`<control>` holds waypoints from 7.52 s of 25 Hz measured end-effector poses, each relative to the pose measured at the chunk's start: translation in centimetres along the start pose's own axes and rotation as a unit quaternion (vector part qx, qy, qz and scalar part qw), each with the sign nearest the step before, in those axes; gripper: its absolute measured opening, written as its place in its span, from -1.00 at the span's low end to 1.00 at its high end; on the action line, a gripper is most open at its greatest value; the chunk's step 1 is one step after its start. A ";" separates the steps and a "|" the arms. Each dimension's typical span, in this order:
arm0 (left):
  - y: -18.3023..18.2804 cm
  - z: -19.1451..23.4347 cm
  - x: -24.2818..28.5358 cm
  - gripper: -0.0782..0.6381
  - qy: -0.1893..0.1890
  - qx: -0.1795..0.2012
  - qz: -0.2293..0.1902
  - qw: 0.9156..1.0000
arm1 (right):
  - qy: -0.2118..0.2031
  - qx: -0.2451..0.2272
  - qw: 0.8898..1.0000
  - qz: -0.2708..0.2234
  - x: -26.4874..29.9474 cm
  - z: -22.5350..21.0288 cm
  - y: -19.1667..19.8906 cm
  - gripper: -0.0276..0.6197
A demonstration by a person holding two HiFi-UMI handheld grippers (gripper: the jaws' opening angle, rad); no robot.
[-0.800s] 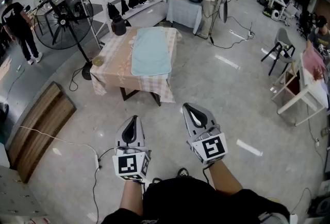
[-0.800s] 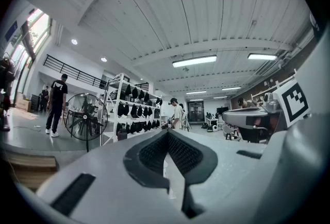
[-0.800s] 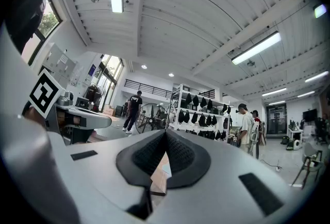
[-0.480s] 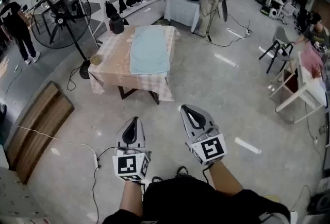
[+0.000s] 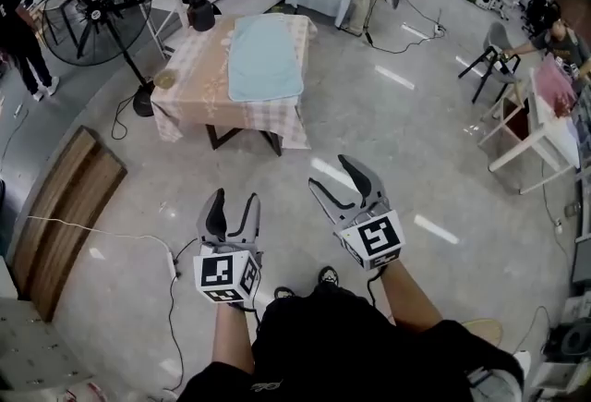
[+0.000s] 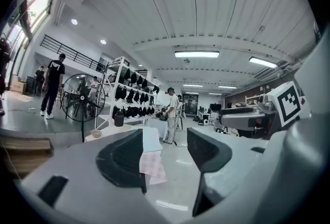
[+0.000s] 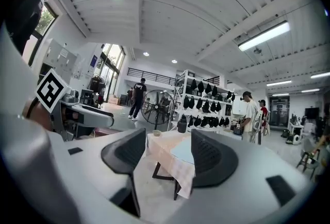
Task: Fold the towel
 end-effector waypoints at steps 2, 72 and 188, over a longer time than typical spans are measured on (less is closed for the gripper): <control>0.1 0.8 -0.5 -0.09 0.007 -0.005 0.002 1.000 | 0.005 -0.003 1.000 0.003 0.4 0.7 0.2 -0.13; 14.4 34.2 59.4 -0.09 0.127 -0.065 0.191 0.971 | 0.048 0.061 0.980 0.182 54.7 -27.7 21.3 -0.13; 20.7 39.3 76.3 -0.65 0.004 0.018 0.309 0.951 | 0.053 0.243 0.937 0.243 63.5 -42.0 32.8 -0.79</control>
Point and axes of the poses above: the fingertips, and each gripper's own axes: x forward along the fingers, z to its left, y out of its underside, the point moved 7 cm from there along -x, backward along the fingers, and after that the axes turned 10 degrees about -z, right-handed, at the moved point
